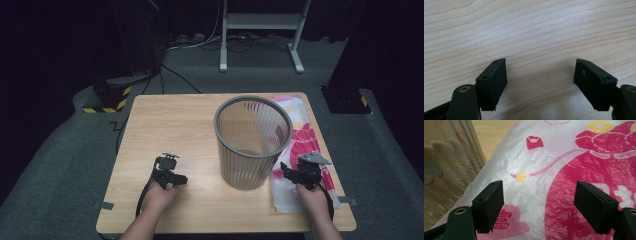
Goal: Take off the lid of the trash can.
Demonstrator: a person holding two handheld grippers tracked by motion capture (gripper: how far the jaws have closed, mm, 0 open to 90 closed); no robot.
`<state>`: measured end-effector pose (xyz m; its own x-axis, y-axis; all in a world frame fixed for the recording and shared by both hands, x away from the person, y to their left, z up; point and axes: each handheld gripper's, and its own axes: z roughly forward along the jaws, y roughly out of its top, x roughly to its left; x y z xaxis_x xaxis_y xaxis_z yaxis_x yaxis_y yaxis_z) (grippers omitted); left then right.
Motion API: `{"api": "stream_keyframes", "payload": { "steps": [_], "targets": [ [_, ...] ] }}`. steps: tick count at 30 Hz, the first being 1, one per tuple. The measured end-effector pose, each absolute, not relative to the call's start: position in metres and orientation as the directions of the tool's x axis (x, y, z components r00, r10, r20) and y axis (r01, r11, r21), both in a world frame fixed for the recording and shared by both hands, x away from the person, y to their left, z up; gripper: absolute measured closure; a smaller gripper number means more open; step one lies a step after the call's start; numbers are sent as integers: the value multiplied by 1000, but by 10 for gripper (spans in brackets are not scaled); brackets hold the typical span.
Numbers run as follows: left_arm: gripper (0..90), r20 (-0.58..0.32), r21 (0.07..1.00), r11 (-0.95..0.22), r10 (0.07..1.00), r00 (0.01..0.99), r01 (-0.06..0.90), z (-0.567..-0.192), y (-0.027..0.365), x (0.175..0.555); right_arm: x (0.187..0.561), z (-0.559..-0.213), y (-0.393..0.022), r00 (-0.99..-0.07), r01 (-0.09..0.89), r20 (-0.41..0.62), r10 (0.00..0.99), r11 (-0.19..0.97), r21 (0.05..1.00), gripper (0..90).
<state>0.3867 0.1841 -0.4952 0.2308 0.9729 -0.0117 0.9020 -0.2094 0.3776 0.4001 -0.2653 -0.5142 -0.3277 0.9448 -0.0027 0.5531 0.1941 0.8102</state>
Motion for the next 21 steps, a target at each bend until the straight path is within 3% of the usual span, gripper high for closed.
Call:
{"api": "stream_keyframes", "payload": {
  "steps": [8, 10, 15, 21],
  "targets": [
    [231, -17, 202, -220, 974, 228, 954, -490, 180, 402, 397, -506, -261, -346, 536, -12, 938, 209, 818, 231],
    [247, -56, 134, -211, 974, 220, 968, -488, 181, 409, 396, -503, -261, -355, 522, -25, 935, 221, 824, 224],
    [253, -71, 66, -228, 970, 232, 971, -485, 181, 414, 393, -505, -267, -339, 537, -11, 941, 203, 819, 225],
    [293, -79, 40, -197, 977, 200, 980, -458, 175, 419, 399, -506, -271, -335, 547, 7, 942, 189, 816, 229]
  ]
}}
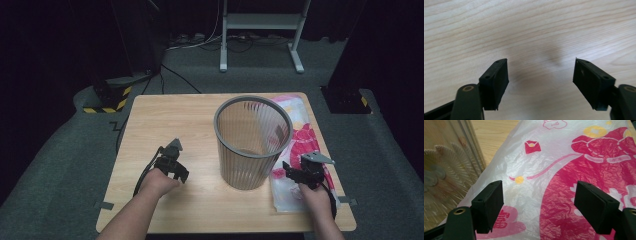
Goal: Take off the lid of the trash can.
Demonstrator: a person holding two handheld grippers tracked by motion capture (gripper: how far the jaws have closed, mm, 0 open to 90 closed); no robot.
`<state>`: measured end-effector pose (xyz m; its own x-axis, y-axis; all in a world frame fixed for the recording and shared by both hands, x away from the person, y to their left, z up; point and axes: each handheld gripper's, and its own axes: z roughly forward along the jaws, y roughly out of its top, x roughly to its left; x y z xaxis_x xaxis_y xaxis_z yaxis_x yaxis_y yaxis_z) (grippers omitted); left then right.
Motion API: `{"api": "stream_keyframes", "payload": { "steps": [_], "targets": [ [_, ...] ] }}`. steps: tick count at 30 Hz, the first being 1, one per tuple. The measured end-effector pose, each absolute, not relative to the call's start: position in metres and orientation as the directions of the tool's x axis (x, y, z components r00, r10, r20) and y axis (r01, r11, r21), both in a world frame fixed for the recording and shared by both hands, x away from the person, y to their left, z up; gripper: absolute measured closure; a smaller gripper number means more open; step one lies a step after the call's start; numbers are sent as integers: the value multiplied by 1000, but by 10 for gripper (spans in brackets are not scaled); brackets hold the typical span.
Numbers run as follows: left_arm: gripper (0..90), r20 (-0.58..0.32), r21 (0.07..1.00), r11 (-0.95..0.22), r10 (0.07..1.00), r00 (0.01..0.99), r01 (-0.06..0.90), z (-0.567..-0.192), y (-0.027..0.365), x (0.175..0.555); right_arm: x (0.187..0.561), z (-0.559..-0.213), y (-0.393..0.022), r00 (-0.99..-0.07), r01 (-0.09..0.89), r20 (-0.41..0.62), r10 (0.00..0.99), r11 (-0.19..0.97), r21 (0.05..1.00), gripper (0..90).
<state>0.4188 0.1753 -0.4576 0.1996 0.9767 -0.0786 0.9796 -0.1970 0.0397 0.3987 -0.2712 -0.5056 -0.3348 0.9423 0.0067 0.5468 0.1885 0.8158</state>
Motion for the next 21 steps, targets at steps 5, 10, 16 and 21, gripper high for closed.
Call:
{"api": "stream_keyframes", "payload": {
  "steps": [5, 10, 16, 21],
  "targets": [
    [294, -75, 14, -215, 974, 216, 976, -438, 167, 422, 399, -507, -271, -337, 557, 21, 941, 182, 810, 230],
    [323, -109, 12, -222, 969, 222, 975, -417, 163, 425, 398, -505, -271, -338, 555, 22, 941, 180, 812, 230],
    [365, -104, 13, -238, 966, 238, 971, -371, 165, 435, 400, -508, -271, -329, 567, 25, 944, 176, 805, 235],
    [355, -100, 14, -211, 972, 211, 977, -343, 166, 441, 400, -508, -271, -330, 571, 25, 944, 179, 801, 235]
  ]
}}
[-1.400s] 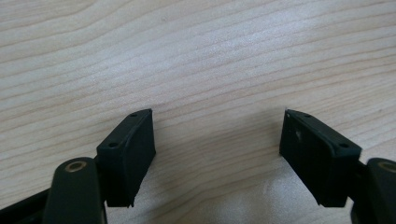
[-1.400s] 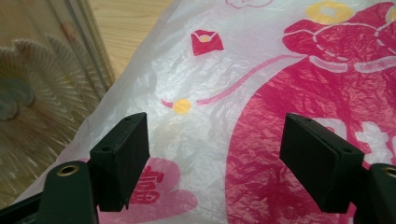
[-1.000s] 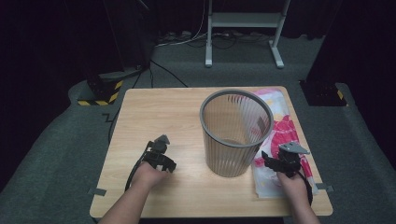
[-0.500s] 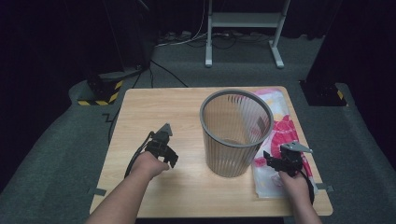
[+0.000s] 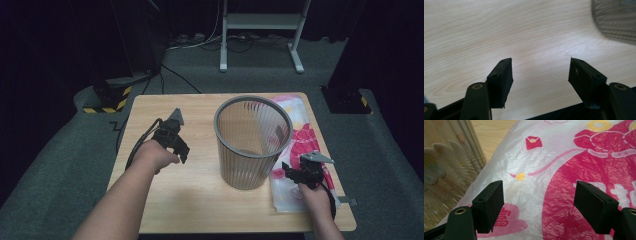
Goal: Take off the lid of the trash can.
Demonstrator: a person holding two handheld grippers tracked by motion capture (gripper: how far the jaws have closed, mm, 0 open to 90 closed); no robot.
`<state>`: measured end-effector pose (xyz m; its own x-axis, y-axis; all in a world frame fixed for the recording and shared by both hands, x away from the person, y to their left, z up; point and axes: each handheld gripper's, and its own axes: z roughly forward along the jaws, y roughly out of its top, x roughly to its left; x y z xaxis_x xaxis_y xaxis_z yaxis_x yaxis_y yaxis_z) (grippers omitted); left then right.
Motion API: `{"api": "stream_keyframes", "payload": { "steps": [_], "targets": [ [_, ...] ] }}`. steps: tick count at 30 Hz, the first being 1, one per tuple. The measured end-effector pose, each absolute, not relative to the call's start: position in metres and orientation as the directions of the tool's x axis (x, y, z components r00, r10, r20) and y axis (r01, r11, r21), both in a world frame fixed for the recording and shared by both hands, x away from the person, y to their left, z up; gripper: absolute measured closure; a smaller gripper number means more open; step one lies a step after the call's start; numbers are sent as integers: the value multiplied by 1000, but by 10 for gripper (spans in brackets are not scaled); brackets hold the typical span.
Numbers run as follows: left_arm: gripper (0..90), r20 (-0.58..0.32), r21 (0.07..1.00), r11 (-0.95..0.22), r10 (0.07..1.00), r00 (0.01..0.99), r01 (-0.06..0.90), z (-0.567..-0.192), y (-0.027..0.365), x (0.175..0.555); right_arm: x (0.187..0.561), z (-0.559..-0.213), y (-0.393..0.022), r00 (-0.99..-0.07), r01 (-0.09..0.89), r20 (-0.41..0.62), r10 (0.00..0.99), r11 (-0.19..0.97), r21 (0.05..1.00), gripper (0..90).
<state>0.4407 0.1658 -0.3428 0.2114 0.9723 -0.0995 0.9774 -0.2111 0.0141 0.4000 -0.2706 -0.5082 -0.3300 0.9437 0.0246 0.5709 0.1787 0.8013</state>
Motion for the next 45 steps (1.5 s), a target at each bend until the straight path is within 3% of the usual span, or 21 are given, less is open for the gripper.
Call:
{"api": "stream_keyframes", "payload": {
  "steps": [7, 18, 31, 45],
  "targets": [
    [397, -108, 17, -171, 979, 172, 985, -308, 163, 444, 400, -508, -268, -337, 571, 26, 941, 182, 800, 235],
    [385, -114, 16, -188, 975, 189, 982, -288, 150, 446, 401, -508, -267, -339, 572, 31, 940, 180, 800, 235],
    [387, -153, 36, -193, 969, 196, 981, -233, 125, 454, 400, -508, -267, -349, 570, 34, 937, 183, 801, 235],
    [424, -167, 36, -223, 960, 226, 974, -221, 86, 470, 400, -509, -267, -349, 572, 40, 936, 179, 800, 234]
  ]
}}
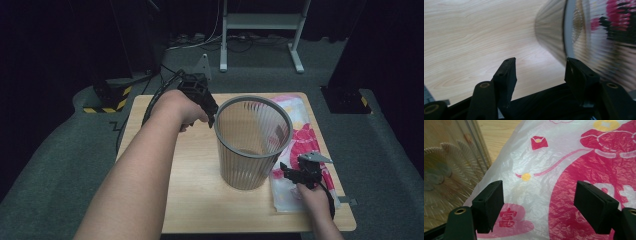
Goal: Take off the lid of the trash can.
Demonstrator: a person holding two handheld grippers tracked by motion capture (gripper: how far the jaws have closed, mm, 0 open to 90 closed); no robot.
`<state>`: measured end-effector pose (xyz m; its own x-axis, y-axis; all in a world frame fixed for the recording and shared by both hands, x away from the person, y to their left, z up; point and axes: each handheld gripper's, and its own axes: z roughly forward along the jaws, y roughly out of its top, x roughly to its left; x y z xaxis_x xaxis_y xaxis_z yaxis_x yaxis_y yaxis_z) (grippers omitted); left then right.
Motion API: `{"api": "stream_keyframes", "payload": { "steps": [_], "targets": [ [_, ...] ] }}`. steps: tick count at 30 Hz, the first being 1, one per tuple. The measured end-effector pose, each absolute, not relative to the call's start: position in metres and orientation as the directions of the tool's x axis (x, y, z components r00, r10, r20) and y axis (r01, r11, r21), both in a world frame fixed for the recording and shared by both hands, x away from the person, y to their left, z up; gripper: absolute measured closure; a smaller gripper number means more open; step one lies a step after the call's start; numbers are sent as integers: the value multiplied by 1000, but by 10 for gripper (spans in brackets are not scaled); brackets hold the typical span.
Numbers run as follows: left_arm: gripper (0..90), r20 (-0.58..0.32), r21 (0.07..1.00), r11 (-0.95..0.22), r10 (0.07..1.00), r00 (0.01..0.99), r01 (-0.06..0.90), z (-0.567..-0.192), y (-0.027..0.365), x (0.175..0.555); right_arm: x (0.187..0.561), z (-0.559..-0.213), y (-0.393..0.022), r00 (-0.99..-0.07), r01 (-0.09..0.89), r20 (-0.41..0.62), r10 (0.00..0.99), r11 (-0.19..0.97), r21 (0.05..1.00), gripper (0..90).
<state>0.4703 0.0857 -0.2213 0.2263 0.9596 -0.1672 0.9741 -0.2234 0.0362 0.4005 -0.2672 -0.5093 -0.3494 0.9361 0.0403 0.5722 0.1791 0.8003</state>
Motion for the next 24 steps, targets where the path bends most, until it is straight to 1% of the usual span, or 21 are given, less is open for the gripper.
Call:
{"api": "stream_keyframes", "payload": {
  "steps": [4, 7, 13, 18, 24],
  "targets": [
    [450, -164, 42, -228, 959, 232, 973, -222, 74, 475, 401, -509, -269, -343, 572, 48, 938, 167, 803, 234],
    [509, -154, 49, -224, 961, 229, 973, -223, 68, 477, 402, -510, -269, -343, 577, 49, 938, 169, 799, 234],
    [584, -139, 57, -227, 962, 233, 972, -230, 55, 480, 402, -509, -268, -346, 574, 48, 937, 171, 801, 234],
    [648, -109, 52, -243, 963, 248, 969, -237, 44, 481, 401, -508, -269, -343, 573, 59, 938, 158, 804, 234],
    [708, -73, 40, -248, 965, 250, 968, -244, 41, 481, 401, -508, -267, -349, 571, 56, 936, 165, 804, 234]
  ]
}}
